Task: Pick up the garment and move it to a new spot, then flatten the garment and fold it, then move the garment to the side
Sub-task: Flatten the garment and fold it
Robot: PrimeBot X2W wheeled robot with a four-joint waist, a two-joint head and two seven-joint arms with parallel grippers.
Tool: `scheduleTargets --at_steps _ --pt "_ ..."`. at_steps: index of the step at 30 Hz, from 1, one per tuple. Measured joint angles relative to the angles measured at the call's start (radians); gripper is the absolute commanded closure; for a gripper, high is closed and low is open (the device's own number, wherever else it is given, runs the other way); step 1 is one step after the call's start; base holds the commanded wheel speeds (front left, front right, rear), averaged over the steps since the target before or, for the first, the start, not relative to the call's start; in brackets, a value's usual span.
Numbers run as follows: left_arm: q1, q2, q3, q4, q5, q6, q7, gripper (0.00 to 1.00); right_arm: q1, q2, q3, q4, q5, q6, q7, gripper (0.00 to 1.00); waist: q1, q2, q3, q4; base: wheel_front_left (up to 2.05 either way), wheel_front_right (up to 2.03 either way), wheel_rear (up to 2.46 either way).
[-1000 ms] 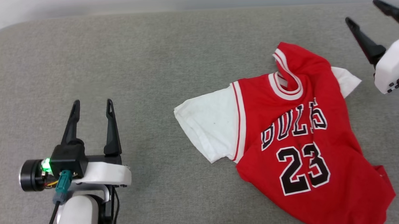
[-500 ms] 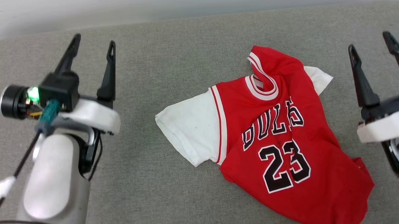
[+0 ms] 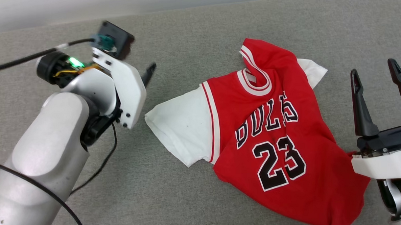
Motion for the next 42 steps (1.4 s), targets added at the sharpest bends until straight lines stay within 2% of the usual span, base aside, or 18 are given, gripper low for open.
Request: scheduleTargets --at_steps 7,15,20,21,22,23,27,31,35,42 --pt "-0.091 0.080 -0.219 0.027 -0.196 0.000 0.231 0.00 0.023 0.034 0.009 -0.002 -0.003 0.000 0.000 0.00 0.0000 0.0000 0.029 -0.031 0.00 0.00 0.00" --pt "-0.162 0.114 -0.426 0.111 -0.273 0.000 0.333 0.00 0.034 0.065 0.031 0.005 -0.007 0.000 0.000 0.00 0.0000 0.0000 0.071 -0.067 0.00 0.00 0.00" --pt "-0.201 0.123 -0.538 0.141 -0.316 0.000 0.337 0.00 0.032 0.072 0.042 0.011 -0.012 0.000 0.000 0.00 0.0000 0.0000 0.091 -0.084 0.00 0.00 0.00" --pt "-0.209 0.124 -0.554 0.149 -0.331 0.000 0.339 0.05 0.031 0.072 0.044 0.014 -0.012 0.000 0.000 0.00 0.0000 0.0000 0.093 -0.086 0.00 0.00 0.00" --pt "-0.218 0.125 -0.572 0.153 -0.347 0.000 0.344 0.76 0.028 0.072 0.046 0.016 -0.013 0.000 0.000 0.00 0.0000 0.0000 0.094 -0.087 0.00 0.00 0.00" --pt "-0.228 0.127 -0.590 0.152 -0.361 0.001 0.348 1.00 0.026 0.072 0.048 0.017 -0.014 0.000 0.000 0.00 0.0000 0.0000 0.094 -0.086 0.00 0.00 0.00" --pt "-0.249 0.135 -0.635 0.142 -0.410 0.000 0.323 1.00 0.023 0.068 0.050 0.026 -0.022 0.000 0.000 0.00 0.0000 0.0000 0.084 -0.075 0.00 0.00 0.00" --pt "-0.258 0.169 -0.643 0.127 -0.447 0.000 0.258 1.00 0.024 0.062 0.042 0.037 -0.027 0.000 0.000 0.00 0.0000 0.0000 0.058 -0.057 0.00 0.00 0.00" --pt "-0.269 0.237 -0.636 0.089 -0.479 0.000 0.202 1.00 0.042 0.060 0.027 0.048 -0.028 0.000 0.000 0.00 0.0000 0.0000 0.026 -0.034 0.00 0.00 0.00" --pt "-0.184 0.381 -0.623 0.062 -0.536 0.011 0.176 1.00 0.079 0.060 0.001 0.058 -0.029 0.000 0.000 0.00 0.0000 0.0000 -0.015 0.016 0.00 0.00 0.00"
